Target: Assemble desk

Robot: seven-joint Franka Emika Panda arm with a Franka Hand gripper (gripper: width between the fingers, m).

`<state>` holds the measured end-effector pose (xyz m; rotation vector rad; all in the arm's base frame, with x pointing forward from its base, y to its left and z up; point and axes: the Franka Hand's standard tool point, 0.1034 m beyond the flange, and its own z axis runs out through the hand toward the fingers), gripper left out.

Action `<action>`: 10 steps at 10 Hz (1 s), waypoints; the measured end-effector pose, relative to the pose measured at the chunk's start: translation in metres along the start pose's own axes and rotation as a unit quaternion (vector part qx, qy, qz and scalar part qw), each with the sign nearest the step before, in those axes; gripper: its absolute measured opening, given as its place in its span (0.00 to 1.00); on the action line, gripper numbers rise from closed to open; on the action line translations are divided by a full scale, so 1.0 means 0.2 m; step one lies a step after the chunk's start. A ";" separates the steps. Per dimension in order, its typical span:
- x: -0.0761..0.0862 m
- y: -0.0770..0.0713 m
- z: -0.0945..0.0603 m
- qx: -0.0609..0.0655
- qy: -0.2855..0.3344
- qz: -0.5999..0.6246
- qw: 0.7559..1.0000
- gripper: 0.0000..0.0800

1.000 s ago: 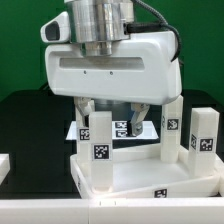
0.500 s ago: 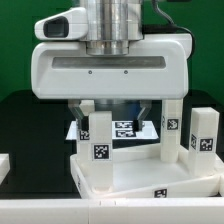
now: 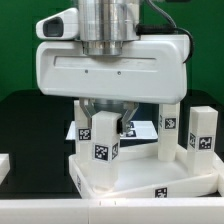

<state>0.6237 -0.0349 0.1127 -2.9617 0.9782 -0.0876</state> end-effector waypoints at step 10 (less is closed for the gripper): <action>-0.01 -0.03 0.03 0.022 -0.013 0.188 0.982 0.69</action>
Offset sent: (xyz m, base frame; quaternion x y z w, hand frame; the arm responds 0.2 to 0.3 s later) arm 0.0222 0.0116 0.0012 0.1069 -0.0193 0.3804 0.9184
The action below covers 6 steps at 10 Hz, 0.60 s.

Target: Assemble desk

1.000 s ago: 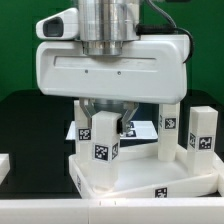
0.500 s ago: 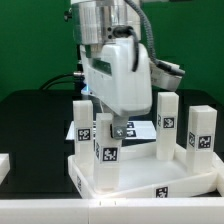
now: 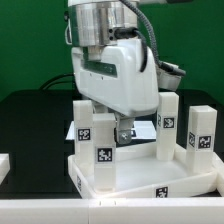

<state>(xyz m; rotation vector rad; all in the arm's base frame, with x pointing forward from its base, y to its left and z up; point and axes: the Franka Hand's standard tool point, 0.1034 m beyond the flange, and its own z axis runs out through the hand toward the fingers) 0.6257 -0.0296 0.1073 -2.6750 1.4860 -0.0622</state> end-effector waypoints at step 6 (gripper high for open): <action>0.01 0.00 0.00 -0.009 0.018 -0.295 0.955 0.81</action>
Offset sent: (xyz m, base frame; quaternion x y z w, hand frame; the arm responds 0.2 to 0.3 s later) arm 0.0000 0.0000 0.0000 0.0000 0.0000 -0.1938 0.9810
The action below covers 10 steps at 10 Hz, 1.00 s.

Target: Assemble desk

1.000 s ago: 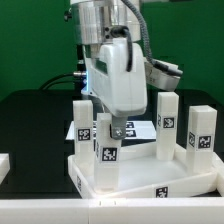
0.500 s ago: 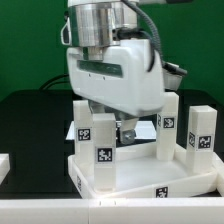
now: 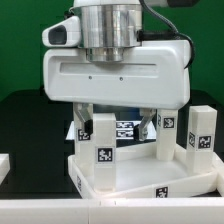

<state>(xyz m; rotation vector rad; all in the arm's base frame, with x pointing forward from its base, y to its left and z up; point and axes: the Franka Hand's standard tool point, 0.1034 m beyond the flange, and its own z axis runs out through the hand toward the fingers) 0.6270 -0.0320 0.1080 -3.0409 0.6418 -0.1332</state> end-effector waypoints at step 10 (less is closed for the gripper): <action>0.08 0.06 -0.03 -0.005 0.027 0.116 0.993 0.36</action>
Offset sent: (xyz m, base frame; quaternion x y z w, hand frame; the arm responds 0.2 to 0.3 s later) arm 0.0000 0.0000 0.0000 0.0000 0.0000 0.0650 0.9979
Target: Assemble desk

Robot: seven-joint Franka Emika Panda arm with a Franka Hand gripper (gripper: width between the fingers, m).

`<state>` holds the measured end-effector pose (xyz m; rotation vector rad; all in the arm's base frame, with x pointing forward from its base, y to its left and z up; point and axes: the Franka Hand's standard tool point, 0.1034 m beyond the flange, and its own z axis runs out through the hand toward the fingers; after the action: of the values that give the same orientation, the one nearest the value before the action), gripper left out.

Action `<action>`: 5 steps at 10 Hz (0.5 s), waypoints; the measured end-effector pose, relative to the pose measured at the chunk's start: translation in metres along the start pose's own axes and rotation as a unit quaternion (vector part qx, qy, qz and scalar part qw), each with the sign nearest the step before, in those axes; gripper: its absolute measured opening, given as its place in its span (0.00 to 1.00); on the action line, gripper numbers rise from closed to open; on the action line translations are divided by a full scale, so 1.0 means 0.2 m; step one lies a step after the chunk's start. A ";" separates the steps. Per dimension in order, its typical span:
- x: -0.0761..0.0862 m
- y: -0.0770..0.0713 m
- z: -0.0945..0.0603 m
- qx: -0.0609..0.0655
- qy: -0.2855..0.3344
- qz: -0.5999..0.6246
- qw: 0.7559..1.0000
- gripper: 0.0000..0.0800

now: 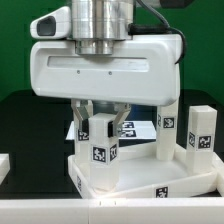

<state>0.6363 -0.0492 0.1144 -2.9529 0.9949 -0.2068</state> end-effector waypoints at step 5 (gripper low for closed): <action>-0.06 -0.03 0.01 0.010 -0.028 0.325 0.945 0.36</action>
Offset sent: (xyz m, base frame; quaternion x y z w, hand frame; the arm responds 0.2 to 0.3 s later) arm 0.0041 0.0335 -0.0023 0.1160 -0.0816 0.4126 0.8998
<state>0.6294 -0.0374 0.1116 -2.4138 1.8504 -0.1108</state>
